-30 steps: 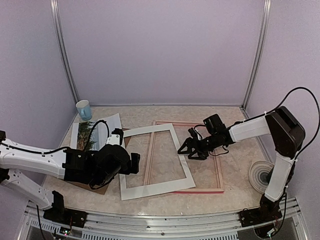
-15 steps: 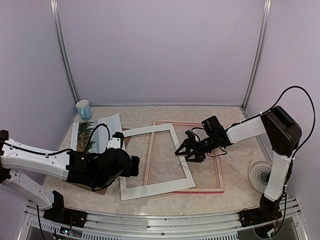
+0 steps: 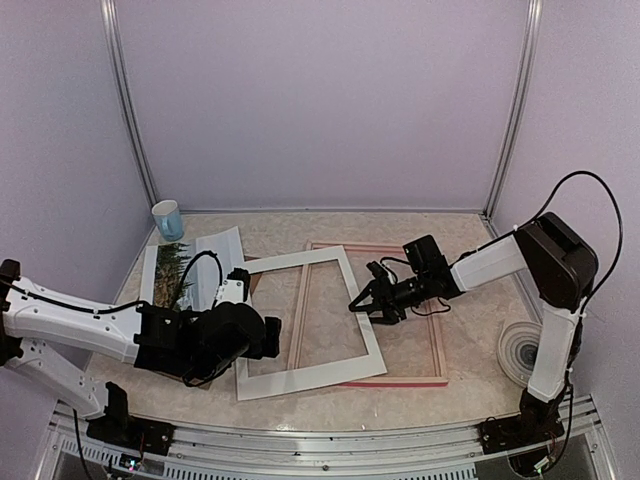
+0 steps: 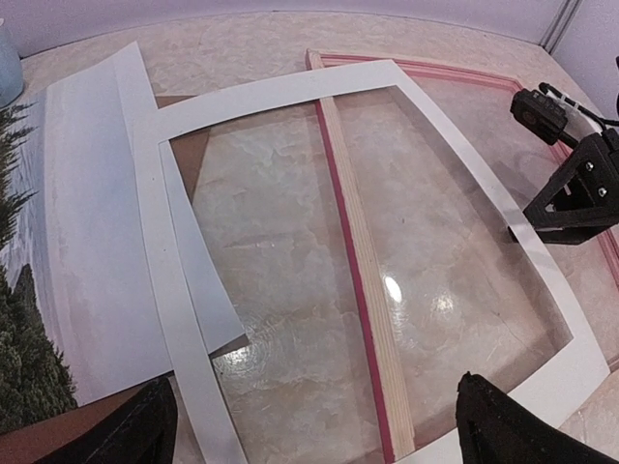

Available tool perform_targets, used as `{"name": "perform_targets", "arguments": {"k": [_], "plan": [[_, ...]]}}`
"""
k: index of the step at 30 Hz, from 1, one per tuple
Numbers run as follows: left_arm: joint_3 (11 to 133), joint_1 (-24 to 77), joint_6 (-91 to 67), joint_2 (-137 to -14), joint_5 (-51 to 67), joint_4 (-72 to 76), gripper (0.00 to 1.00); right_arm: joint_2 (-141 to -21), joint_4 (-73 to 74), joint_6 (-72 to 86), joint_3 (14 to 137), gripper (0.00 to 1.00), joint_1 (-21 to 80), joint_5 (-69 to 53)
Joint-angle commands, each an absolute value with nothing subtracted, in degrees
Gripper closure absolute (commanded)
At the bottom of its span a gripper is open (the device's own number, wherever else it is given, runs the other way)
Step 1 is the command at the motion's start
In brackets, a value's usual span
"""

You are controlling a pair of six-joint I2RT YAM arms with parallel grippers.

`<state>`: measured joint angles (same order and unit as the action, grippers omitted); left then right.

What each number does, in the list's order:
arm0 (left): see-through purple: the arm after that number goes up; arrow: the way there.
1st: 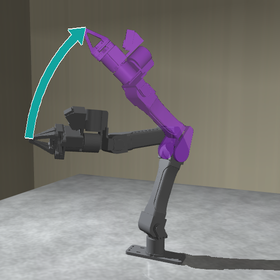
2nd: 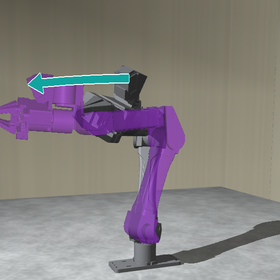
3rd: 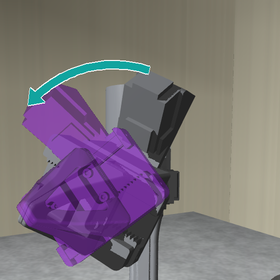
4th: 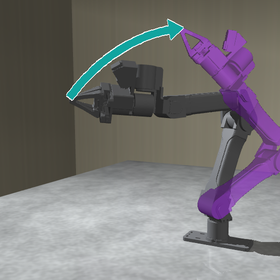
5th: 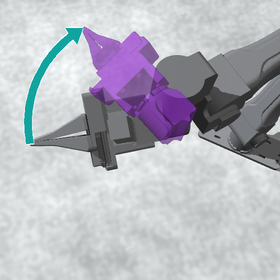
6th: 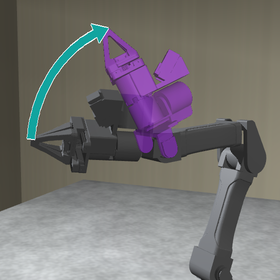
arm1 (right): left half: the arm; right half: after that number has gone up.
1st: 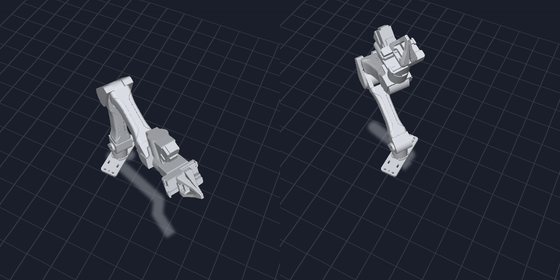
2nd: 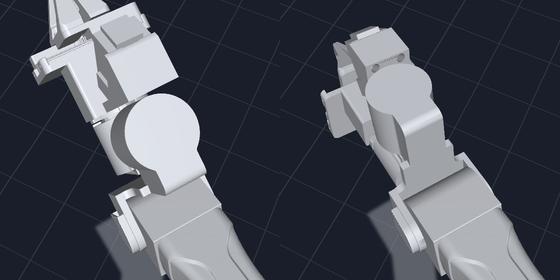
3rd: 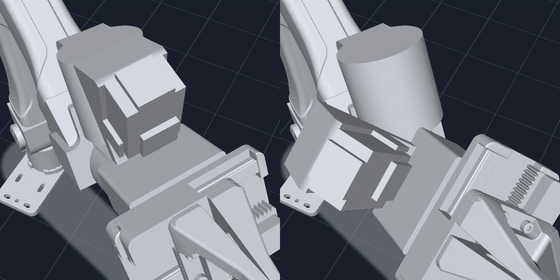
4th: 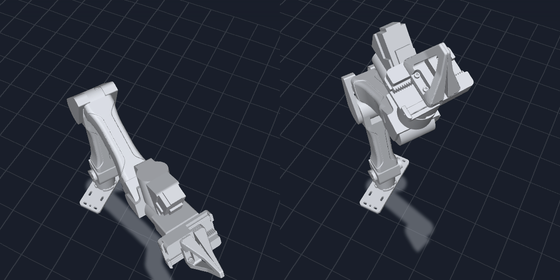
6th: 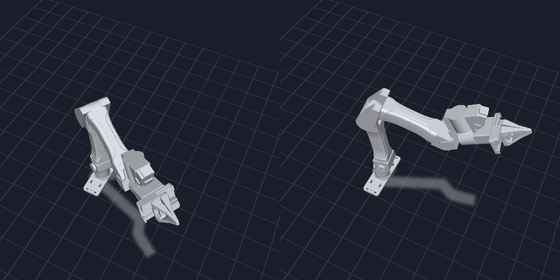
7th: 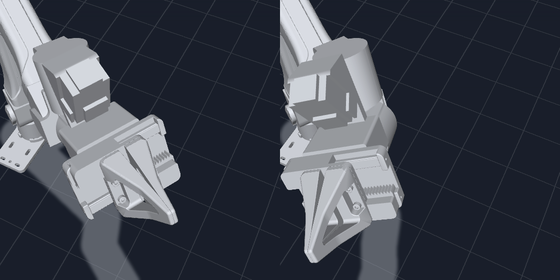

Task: Put the photo into the frame
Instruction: Pick up the mat board from the frame body.

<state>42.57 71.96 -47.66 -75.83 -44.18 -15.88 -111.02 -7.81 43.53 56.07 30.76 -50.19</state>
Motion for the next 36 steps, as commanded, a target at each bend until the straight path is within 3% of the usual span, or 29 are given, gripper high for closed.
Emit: {"name": "perform_targets", "arguments": {"k": [1,7,17,36], "plan": [[42.0,72.6,-48.4,-75.9,-46.0,-15.9,0.01,-112.4,-10.5,44.5,54.9,0.46,31.5,-51.7],[42.0,73.0,-48.4,-75.7,-46.5,-16.1,0.01,-112.6,-10.5,44.2,54.3,0.75,31.5,-50.8],[42.1,73.4,-48.6,-74.9,-47.2,-16.8,0.01,-111.9,-13.6,46.3,52.9,1.0,30.9,-52.4],[42.9,73.9,-48.7,-74.1,-49.2,-18.5,0.01,-103.2,-8.8,44.3,49.5,1.0,25.2,-49.9]]}}
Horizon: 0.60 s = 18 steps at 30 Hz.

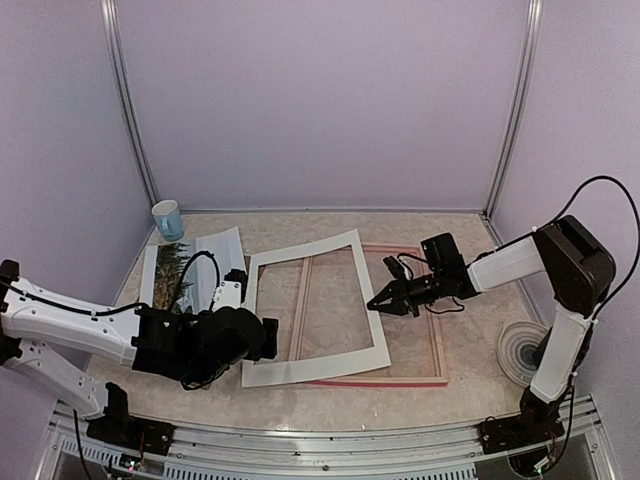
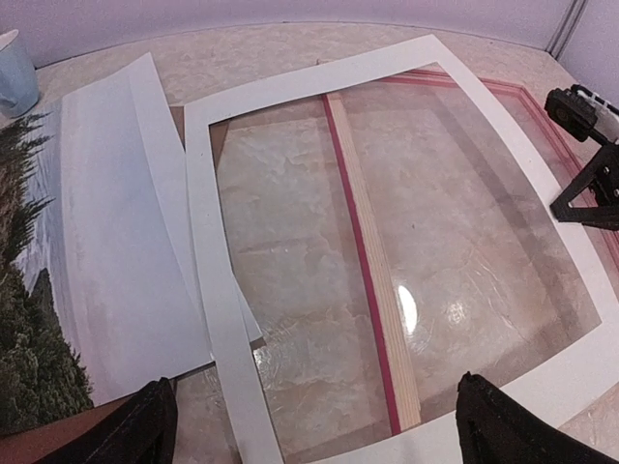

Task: Put the photo into the frame
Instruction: Pick up the mat board from the frame body, then place the mat board on the glass panel.

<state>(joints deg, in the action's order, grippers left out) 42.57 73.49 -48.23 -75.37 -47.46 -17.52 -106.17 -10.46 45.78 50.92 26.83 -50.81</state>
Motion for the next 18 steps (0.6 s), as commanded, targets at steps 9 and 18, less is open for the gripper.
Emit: {"name": "perform_targets", "arguments": {"k": [9,18], "plan": [[42.8,73.7,-48.8,-73.6,-49.8,-19.3,0.01,-100.4,-4.1,41.1,47.5,1.0,22.4,-48.0],[42.2,72.5,-48.5,-71.5,-50.7,-20.8,0.01,-97.7,2.1,37.2,46.7,1.0,20.2,-45.2]]}}
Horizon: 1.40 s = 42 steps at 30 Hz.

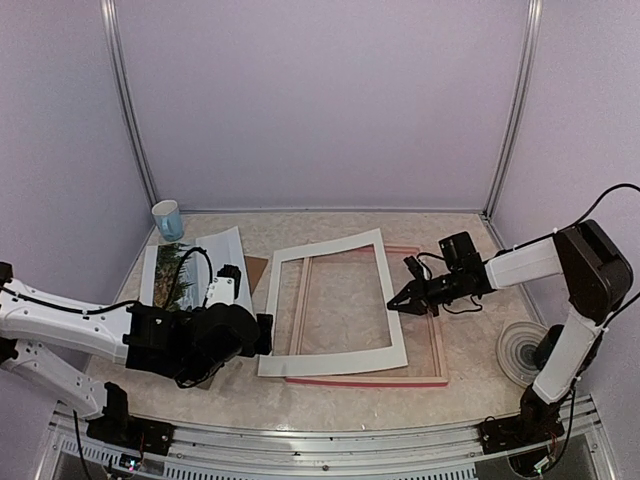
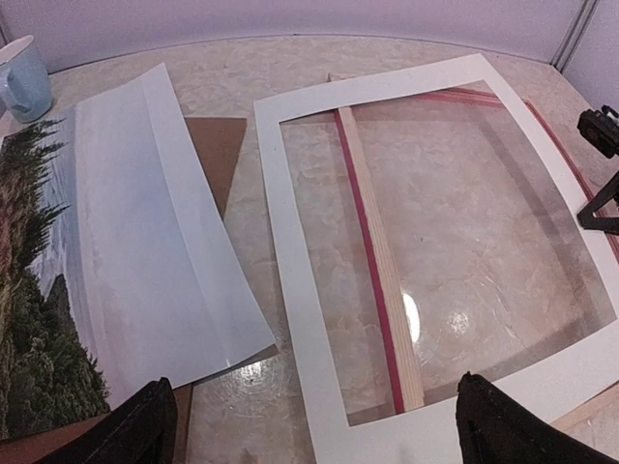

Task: Put the photo into the frame
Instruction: Place the mat board on the glass panel.

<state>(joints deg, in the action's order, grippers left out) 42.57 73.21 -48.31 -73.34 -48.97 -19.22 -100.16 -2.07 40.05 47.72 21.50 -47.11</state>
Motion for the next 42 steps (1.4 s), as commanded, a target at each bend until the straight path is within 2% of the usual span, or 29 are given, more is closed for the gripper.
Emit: {"name": "perform_targets", "arguments": {"k": [1,18,42], "plan": [[42.1,72.3,-48.4,-71.3,-50.7,-20.9,0.01,-97.5,2.6,36.9,46.6,1.0,19.9,-45.0],[40.9,70.8,-46.4,-67.6,-50.9,-21.5,0.01,-93.3,12.3,30.9,45.1,1.0,15.2,-39.8],[39.0,70.0,-44.6,-65.4,-50.4,-19.9,0.01,-88.3,20.0,27.8,44.7,1.0,13.8,-32.3]]}}
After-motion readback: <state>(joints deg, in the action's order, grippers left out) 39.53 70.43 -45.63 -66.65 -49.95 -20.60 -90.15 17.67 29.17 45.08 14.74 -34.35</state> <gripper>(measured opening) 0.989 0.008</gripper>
